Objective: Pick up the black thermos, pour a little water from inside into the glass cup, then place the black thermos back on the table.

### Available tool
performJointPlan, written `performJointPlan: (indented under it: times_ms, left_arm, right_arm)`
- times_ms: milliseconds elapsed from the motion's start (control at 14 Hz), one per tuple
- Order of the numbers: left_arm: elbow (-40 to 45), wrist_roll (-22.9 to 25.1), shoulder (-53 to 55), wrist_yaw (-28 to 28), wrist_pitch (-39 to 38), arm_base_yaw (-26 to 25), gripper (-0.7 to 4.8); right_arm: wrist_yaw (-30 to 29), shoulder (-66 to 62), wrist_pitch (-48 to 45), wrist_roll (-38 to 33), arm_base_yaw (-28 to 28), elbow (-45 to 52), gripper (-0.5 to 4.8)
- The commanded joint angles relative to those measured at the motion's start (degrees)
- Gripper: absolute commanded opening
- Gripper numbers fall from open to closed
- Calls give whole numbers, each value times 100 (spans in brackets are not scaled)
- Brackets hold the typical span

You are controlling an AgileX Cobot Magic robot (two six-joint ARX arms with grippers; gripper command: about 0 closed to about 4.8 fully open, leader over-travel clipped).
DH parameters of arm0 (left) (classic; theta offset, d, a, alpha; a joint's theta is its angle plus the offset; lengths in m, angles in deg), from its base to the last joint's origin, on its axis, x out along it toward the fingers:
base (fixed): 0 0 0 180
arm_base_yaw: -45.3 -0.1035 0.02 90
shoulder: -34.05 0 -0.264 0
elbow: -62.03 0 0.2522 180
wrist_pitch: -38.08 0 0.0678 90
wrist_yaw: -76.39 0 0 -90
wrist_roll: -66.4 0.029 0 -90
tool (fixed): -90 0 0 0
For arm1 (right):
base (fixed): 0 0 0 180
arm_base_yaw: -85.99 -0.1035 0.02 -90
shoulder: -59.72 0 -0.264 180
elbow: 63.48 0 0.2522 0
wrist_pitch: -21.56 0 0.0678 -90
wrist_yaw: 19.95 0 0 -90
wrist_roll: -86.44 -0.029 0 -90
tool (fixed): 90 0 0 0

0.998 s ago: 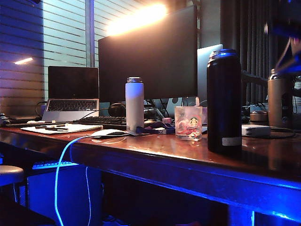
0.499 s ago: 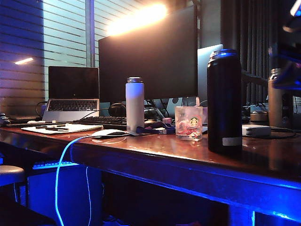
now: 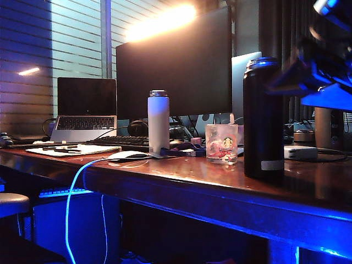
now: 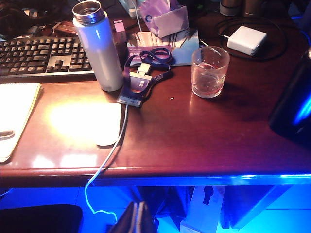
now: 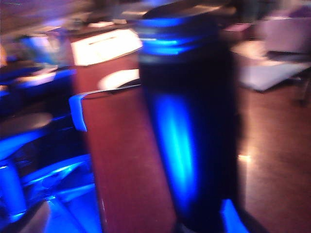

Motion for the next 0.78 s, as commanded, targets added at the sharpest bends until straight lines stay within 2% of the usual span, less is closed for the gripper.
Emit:
performJointPlan:
  times_ms: [71,143,428,499,785]
  left_arm:
    - [-17,7,-17,9,70,2,23]
    - [-17,4,-17,7,70,2,22]
    - [-17,4,-17,9,74,2,23]
    - [-17,4,-17,9,74,2,22]
    - [-17,4,-17,9,68,2,22]
  right_arm:
    - [501,-13,-155,-17,-66,-17,479]
    - [859,-46,-195,-15,-205,-17,479]
    - [3720,-750,-894,293,-1545,-15,479]
    - [4205,-1062,-1294,302,-1781,-17,479]
    - [4454,-2505,-2712,295,-1923,-81,479]
